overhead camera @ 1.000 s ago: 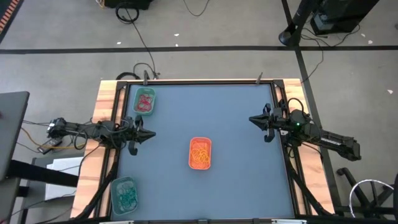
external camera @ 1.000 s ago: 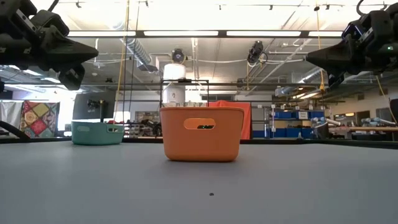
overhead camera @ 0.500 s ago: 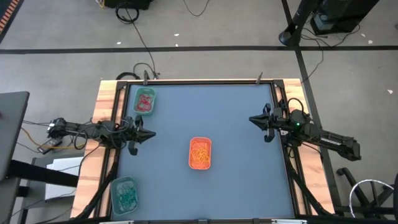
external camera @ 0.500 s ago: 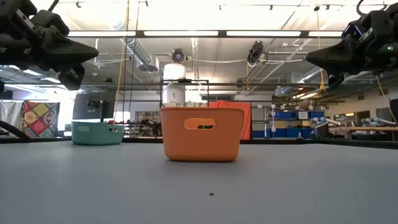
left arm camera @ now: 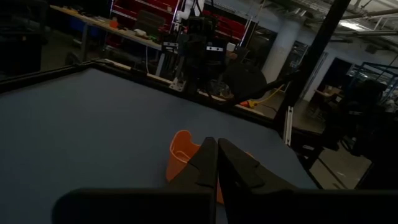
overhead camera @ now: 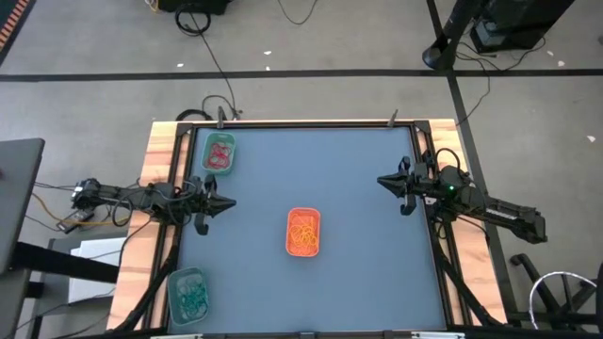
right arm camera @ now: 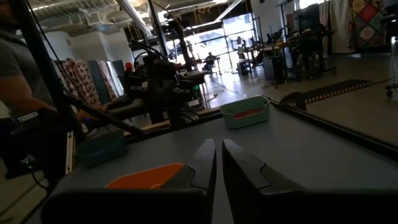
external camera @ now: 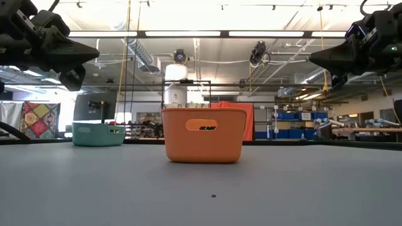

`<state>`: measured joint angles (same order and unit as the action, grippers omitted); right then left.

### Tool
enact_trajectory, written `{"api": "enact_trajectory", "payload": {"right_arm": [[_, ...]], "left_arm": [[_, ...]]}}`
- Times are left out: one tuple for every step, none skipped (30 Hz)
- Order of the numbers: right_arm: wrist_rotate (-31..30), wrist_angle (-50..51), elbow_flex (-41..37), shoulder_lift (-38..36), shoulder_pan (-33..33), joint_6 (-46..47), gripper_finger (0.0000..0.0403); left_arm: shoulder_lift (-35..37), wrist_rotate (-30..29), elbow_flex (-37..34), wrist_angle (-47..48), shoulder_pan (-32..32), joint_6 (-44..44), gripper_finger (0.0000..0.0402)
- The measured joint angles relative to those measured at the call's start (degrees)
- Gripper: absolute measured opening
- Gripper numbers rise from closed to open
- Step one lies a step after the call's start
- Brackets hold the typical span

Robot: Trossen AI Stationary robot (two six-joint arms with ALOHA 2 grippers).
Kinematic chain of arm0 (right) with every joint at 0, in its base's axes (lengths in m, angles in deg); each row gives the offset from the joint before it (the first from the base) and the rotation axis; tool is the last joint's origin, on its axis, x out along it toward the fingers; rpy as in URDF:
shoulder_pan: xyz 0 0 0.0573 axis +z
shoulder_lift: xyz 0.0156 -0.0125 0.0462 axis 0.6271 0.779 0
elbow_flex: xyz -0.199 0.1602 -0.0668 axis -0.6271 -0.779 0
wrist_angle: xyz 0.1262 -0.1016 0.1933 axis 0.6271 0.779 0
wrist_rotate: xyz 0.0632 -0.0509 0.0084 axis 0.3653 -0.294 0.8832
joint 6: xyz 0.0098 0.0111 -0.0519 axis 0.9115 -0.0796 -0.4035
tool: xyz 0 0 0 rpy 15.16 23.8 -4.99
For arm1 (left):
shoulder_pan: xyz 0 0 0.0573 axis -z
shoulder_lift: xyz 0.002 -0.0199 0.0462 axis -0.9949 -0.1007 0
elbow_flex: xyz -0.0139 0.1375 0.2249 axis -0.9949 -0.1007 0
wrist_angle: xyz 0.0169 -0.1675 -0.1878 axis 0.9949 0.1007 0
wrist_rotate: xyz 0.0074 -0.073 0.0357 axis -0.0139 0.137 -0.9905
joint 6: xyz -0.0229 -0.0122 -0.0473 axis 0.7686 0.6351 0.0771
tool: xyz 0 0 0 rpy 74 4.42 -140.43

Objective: Sort rubber bands into baskets
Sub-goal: Return to Home Position

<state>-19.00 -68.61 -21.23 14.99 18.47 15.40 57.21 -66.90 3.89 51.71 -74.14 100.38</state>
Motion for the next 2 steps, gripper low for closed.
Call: {"api": "enact_trajectory", "payload": {"right_arm": [[-0.01, 0.00, 0.00, 0.00, 0.00, 0.00, 0.0041], [0.00, 0.00, 0.00, 0.02, 0.00, 0.00, 0.0041]], "left_arm": [[0.00, 0.00, 0.00, 0.00, 0.00, 0.00, 0.0017], [0.00, 0.00, 0.00, 0.00, 0.00, 0.00, 0.0017]]}}
